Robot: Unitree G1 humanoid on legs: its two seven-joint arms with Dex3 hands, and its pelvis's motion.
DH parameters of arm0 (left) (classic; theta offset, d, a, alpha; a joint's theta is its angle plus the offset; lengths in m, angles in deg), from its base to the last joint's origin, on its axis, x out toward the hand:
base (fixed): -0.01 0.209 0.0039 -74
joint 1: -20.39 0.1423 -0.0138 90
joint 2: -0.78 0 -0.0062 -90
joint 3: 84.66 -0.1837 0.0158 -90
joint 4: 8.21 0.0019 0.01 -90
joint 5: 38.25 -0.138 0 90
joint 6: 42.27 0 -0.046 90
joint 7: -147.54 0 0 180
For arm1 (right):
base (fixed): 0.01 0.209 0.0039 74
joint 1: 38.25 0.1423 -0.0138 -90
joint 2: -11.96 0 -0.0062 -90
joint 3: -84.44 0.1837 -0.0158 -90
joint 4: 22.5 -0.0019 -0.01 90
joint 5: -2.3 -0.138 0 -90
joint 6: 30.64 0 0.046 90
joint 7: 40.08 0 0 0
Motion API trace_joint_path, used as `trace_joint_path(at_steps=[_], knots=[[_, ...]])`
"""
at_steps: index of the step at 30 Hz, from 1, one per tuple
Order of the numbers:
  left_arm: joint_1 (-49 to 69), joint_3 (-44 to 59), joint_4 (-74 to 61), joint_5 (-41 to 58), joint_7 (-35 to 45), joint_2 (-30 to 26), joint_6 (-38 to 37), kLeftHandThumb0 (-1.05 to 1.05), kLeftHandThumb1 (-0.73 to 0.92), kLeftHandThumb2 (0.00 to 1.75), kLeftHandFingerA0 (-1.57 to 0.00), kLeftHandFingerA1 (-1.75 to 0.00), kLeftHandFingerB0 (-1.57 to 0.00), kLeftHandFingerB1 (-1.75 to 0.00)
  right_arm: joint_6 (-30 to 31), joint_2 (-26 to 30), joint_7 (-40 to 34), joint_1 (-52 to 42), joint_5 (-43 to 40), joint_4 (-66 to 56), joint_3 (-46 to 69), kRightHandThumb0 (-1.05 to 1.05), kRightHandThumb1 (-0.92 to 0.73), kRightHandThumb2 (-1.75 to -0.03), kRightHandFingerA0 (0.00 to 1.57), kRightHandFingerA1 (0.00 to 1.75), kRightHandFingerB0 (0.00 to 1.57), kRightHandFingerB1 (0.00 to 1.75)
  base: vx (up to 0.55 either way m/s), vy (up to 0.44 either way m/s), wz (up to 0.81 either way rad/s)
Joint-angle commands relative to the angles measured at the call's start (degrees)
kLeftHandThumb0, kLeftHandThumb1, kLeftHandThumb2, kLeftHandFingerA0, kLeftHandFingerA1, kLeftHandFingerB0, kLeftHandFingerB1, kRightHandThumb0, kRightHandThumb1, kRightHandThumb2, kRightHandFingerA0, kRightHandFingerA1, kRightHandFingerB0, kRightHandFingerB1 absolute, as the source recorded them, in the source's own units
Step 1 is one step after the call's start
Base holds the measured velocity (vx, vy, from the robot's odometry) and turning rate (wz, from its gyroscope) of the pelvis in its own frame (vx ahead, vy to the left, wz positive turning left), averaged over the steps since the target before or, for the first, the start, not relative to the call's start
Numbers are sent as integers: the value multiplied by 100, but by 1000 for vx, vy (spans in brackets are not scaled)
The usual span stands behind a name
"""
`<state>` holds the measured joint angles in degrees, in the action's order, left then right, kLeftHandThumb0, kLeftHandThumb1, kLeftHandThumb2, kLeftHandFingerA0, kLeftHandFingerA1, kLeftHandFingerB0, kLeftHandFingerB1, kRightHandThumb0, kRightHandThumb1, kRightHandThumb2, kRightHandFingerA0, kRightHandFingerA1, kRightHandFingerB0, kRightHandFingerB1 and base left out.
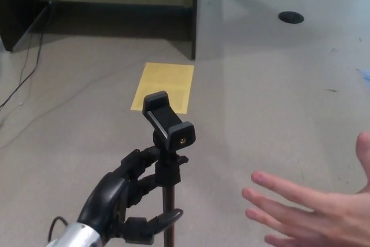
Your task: There is a tripod standing in front of the robot and the robot extends its left arm to grab it. It lifts the tripod and passes it to a person.
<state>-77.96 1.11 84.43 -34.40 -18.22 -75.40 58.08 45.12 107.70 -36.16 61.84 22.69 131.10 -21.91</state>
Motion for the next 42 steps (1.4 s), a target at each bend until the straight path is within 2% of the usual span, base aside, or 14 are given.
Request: trace_joint_path(at_steps=[1, 3, 7, 9, 22, 23, 24, 27, 28, 29, 33, 39, 40, 42], knots=[[-316, 163, 327, -47, -249, -44, 384, -34, 25, 85, -3, -47, 0, -48, -31, 69, 38, 16, 35, 2, 11, -38, -68, -61, 65, 42, 46, 36, 0, 0, 0], [-648, 231, 706, -153, -334, -134, 385, -64, 42, 75, -26, -47, -3, -25, -48, 72, 91, 30, -1, -29, 35, -38, -69, -61, 63, 42, 46, 36, 0, 0, 0], [-1224, 348, 1295, -217, -430, -245, 375, -32, 27, 86, -5, -47, 0, -48, -14, 54, 88, 140, 40, -5, 3, -38, -69, -61, 62, 41, 46, 36, 0, 0, 0], [-1452, 328, 1516, -287, -477, -289, 358, -62, 41, 75, -30, -48, -3, -23, 61, 36, 98, 182, 40, -29, -1, -38, -68, -61, 64, 41, 47, 36, 0, 0, 0], [-1869, 10, 1829, -411, -585, 69, 282, -62, 40, 72, -24, -47, -6, -21, 47, 100, 62, 210, 87, -203, -22, -38, -69, -61, 64, 43, 47, 36, 0, 0, 0], [-1855, -77, 1838, -469, -569, 78, 204, -61, 48, 55, -28, -40, -4, -22, 34, 109, 78, 208, 79, -214, -20, -39, -69, -61, 64, 43, 46, 36, 0, 0, 0], [-1805, -215, 1692, -532, -516, 79, 271, -65, 40, 74, -22, -47, -5, -20, -58, 129, 117, 196, 55, -214, -9, -39, -68, -61, 64, 45, 46, 36, 0, 0, 0], [-1729, -337, 1528, -523, -489, 87, 352, -62, 48, 55, -37, -41, -3, -22, -101, 136, 159, 201, 25, -183, 7, -39, -69, -61, 63, 42, 46, 36, 0, 0, 0], [-1711, -357, 1492, -512, -490, 96, 378, -61, 39, 76, -34, -52, -2, -19, -101, 135, 159, 204, 24, -175, 9, -38, -69, -61, 63, 42, 46, 36, 0, 0, 0], [-1654, -385, 1443, -478, -469, 122, 407, -59, 48, 55, -37, -40, -4, -22, -138, 137, 159, 193, 5, -172, 25, -38, -69, -60, 64, 43, 47, 36, 0, 0, 0], [-1507, -461, 1380, -452, -485, 199, 408, -62, 39, 73, -21, -46, -5, -20, -129, 140, 173, 144, -11, -246, 43, -39, -69, -61, 64, 44, 46, 37, 0, 0, 0], [-1212, -626, 1290, -514, -586, 348, 491, -58, 45, 55, -28, -38, -7, -22, -4, 117, 156, 159, -3, -292, 57, -39, -69, -61, 62, 42, 47, 36, 0, 0, 0], [-1122, -632, 1278, -511, -633, 403, 487, -31, 22, 82, -3, -47, 0, -48, 25, 121, 163, 149, 2, -326, 55, -38, -69, -61, 62, 42, 46, 36, 0, 0, 0], [-1036, -643, 1293, -519, -618, 428, 463, -31, 23, 83, -3, -47, 0, -48, -5, 132, 142, 136, 21, -337, 44, -38, -69, -61, 66, 45, 45, 36, 0, 0, 0]])
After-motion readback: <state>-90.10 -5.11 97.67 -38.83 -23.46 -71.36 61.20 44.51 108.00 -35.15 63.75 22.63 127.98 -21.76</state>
